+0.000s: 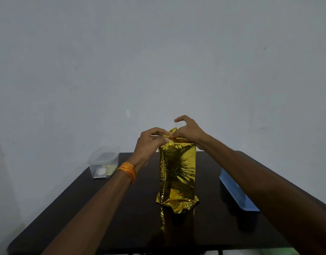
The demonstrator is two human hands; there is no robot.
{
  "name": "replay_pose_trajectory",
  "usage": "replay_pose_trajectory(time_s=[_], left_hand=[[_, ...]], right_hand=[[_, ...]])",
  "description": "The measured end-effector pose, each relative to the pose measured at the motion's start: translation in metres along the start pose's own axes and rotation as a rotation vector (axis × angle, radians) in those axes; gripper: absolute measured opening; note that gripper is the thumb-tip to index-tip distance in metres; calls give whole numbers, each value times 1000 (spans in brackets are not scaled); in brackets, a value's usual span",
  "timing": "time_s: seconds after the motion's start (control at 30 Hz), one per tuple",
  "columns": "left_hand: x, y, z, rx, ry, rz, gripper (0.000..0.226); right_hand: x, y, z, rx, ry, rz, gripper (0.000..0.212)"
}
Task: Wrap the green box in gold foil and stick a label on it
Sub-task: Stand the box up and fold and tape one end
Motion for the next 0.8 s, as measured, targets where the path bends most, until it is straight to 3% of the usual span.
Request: replay_pose_trajectory(time_s=[0.17,0.37,0.7,0.8], left_hand=[[3,-2,3,-2,-32,-28,27],[-1,-4,4,-14,-77,-38,11],[-1,-8,1,-102,-111,-119,16],[-2,-12,2,-85,-16,-227,22]], right_hand=[[3,-1,1,-3,-4,-1,67],[4,0,-2,-11,-25,-43,83],[15,-3,-4,-44,-131,124,91],[18,-5,-3,-49,-138,129,92]])
Point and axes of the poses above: each hand's wrist, its own y-axis away from the middle knuckle, its own z-axis out of the palm, x = y × z, the point moved 5 cm from there along -y, towards the middle knuckle, and after that the axes turned 15 degrees about -y, right-handed, at the moved point
